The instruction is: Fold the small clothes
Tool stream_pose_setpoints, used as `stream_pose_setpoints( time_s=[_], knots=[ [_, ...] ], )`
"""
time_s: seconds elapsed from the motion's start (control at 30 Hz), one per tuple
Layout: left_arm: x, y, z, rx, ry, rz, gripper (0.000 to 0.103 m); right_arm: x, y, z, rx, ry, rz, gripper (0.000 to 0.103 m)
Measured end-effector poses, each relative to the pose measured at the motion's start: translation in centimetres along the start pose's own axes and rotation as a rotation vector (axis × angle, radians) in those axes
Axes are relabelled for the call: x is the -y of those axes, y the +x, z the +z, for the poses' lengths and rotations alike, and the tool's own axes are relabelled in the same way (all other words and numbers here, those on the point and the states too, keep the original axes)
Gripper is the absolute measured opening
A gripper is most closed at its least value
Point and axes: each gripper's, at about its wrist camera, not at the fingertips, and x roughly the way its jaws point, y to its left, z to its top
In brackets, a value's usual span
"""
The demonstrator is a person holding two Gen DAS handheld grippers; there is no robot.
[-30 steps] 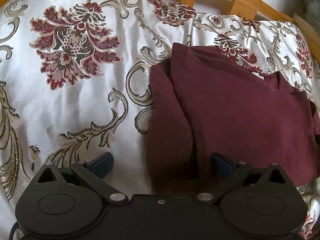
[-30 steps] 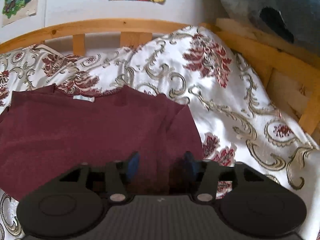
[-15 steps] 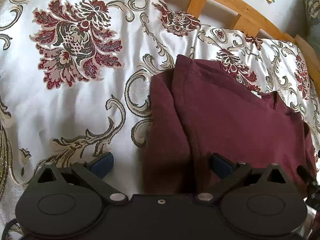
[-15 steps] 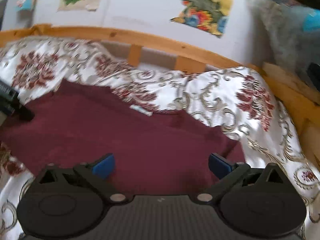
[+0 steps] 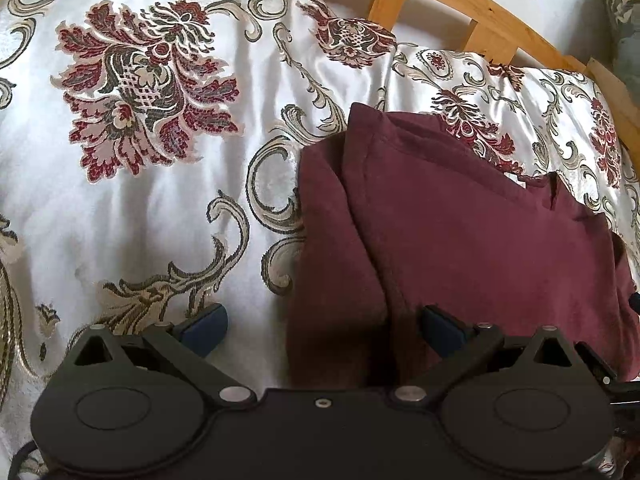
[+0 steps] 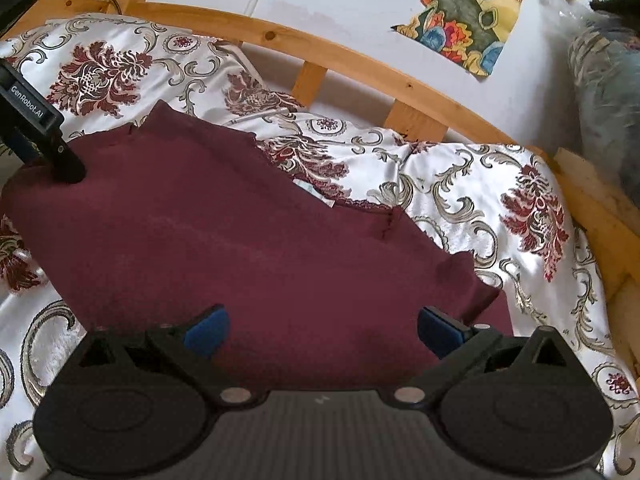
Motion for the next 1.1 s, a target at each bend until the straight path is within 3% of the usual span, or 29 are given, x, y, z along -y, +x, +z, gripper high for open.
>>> stream_pose_setpoints(
  time_s=[0.13, 0.3, 0.4, 0.47, 0.67, 0.8, 0.93, 1.1],
  knots=[
    [-0.1, 0.1, 0.3, 0.007, 0.017, -0.015, 0.102, 0.1, 0.0, 0.0, -0.004, 0.005, 0.005, 0.103],
    [-0.2, 0.0, 0.5, 0.009, 0.019, -0.057, 0.087, 0.1, 0.1, 0.0, -0.006, 0.005, 0.004, 0.103],
    [0.1, 0.0, 0.4, 0.005, 0.037, -0.090, 0.070, 0.1, 0.1, -0.1, -0.008, 0.008, 0.007, 0.103],
    [0.2, 0.1, 0.3, -0.008, 0.041, -0.118, 0.051, 0.1, 0.2, -0.1, -0.011, 0.012, 0.011, 0.103],
    [0.5, -0.1, 0.6, -0.029, 0.001, -0.130, 0.025, 0.4, 0.3, 0.1, -0.026, 0.025, 0.021, 0.103],
    [1.9, -0.7, 1.7, -0.048, -0.003, -0.072, 0.020, 0.8, 0.4, 0.4, -0.050, 0.045, 0.034, 0.103],
    [5.1, -2.4, 2.8, -0.003, 0.108, -0.032, 0.018, 1.9, -0.1, 0.9, -0.061, 0.082, 0.035, 0.103],
    [10.8, -5.0, 5.1, 0.034, 0.256, -0.055, 0.017, 5.8, -1.7, 1.3, -0.010, 0.244, -0.009, 0.103]
  ],
)
